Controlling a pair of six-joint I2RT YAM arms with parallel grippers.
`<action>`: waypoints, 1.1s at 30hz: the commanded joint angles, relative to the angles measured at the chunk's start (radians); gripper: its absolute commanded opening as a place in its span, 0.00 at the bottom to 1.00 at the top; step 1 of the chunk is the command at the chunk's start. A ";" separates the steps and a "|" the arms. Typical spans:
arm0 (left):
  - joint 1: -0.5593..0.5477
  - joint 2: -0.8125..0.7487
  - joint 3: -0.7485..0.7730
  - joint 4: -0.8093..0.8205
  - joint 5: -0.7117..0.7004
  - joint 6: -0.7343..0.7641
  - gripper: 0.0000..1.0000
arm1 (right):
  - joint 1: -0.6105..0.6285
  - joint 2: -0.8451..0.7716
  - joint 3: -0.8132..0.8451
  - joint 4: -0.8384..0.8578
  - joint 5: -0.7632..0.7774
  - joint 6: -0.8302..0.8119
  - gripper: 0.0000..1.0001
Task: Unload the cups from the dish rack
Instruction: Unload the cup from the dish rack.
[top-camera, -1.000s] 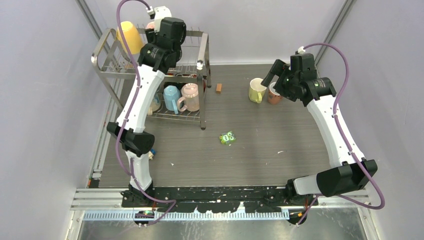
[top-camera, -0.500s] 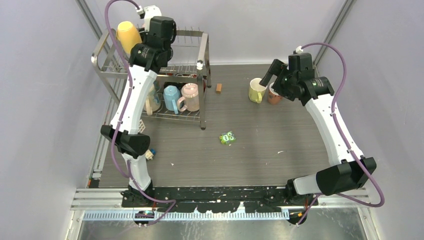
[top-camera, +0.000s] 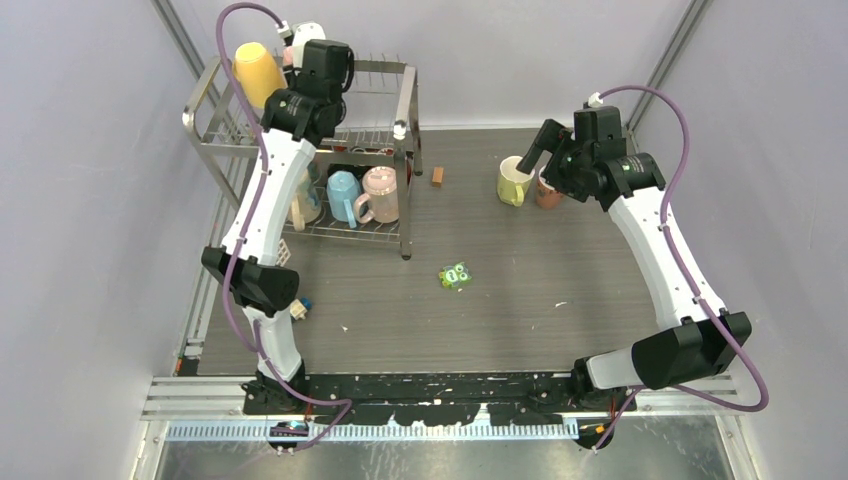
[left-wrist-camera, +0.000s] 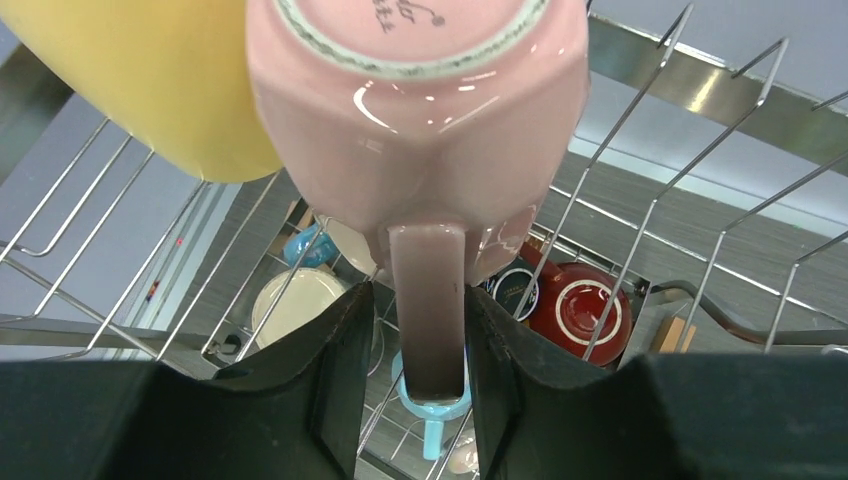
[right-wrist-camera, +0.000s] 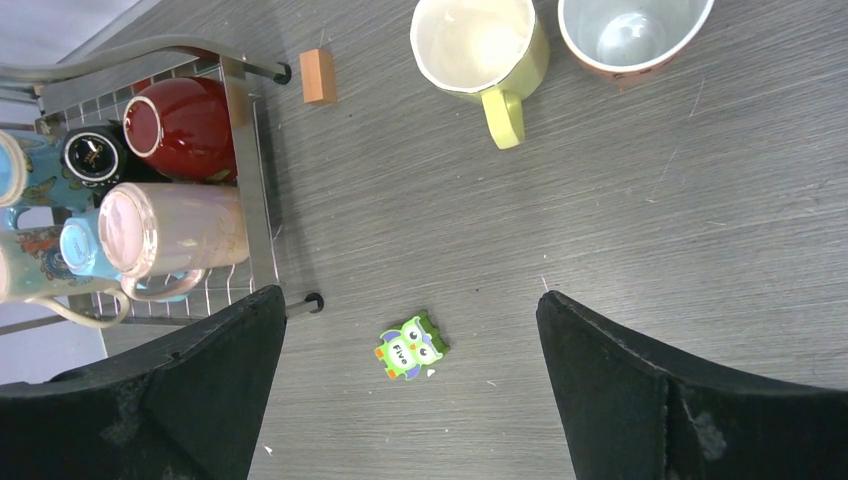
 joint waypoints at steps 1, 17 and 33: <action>0.009 -0.056 -0.014 0.013 0.005 -0.021 0.40 | 0.006 -0.002 0.002 0.036 -0.006 -0.004 1.00; 0.018 -0.063 0.021 0.052 0.041 0.036 0.00 | 0.012 -0.016 -0.007 0.039 -0.001 -0.009 1.00; 0.018 -0.179 -0.013 0.186 0.150 0.141 0.00 | 0.017 -0.047 -0.031 0.098 -0.063 -0.002 1.00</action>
